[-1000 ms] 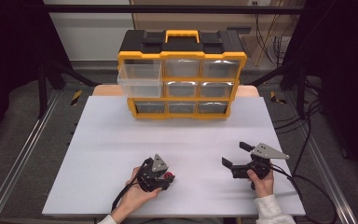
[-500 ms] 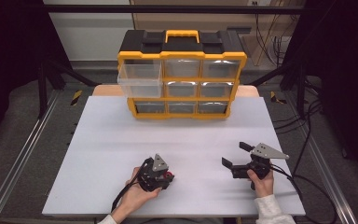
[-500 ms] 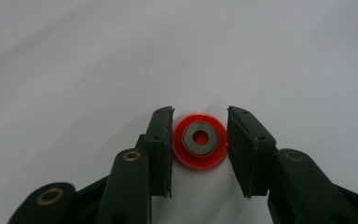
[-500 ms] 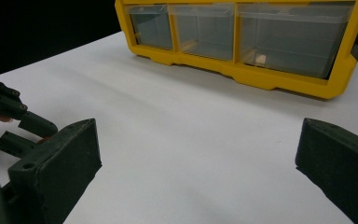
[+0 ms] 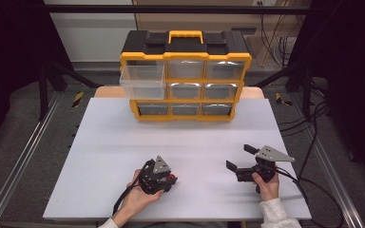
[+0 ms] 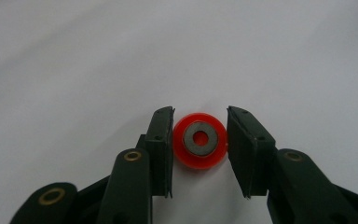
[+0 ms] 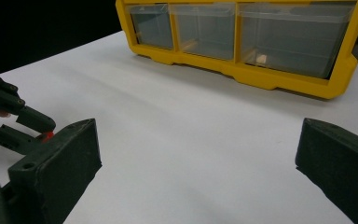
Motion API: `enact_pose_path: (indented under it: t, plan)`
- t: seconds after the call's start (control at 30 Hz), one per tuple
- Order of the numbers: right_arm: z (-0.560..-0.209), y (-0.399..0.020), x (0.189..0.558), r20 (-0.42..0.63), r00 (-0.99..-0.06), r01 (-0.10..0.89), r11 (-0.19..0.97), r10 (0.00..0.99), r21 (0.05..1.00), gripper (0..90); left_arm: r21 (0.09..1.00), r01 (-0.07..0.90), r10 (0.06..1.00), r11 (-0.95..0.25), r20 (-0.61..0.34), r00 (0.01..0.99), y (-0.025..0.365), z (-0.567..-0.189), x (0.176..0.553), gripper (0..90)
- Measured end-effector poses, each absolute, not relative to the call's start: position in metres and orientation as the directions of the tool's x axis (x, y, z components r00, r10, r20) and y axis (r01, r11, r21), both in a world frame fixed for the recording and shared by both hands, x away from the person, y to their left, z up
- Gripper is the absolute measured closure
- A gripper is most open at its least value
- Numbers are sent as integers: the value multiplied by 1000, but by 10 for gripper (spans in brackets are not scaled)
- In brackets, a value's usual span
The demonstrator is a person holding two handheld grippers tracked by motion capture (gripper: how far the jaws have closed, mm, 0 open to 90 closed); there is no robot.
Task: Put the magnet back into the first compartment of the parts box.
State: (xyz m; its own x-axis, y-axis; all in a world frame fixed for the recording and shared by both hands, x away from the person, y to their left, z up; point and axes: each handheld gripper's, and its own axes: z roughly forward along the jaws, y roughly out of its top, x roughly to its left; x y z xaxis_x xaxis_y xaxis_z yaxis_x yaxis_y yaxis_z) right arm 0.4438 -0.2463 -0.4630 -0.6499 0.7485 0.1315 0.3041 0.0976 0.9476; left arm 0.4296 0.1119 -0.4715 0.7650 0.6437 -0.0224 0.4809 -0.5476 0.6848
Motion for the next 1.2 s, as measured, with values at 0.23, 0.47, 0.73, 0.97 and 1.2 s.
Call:
enact_pose_path:
  t: [0.23,0.47,0.73,0.97,1.2]
  plan:
    - [-463,-246,444,133,-649,308,98,749,946,5,692,481,644,-539,-29,764,114,-468,429,617]
    - [-463,-246,444,135,-649,310,99,749,946,6,702,481,648,-525,-37,761,119,-463,430,617]
    - [-463,-246,444,134,-649,311,100,749,945,6,715,479,654,-509,-41,756,125,-457,431,618]
    - [-463,-246,444,135,-649,311,99,749,945,5,724,477,657,-499,-43,752,130,-452,431,617]
    - [-463,-246,444,135,-649,311,99,748,945,5,732,478,663,-485,-49,747,136,-447,432,618]
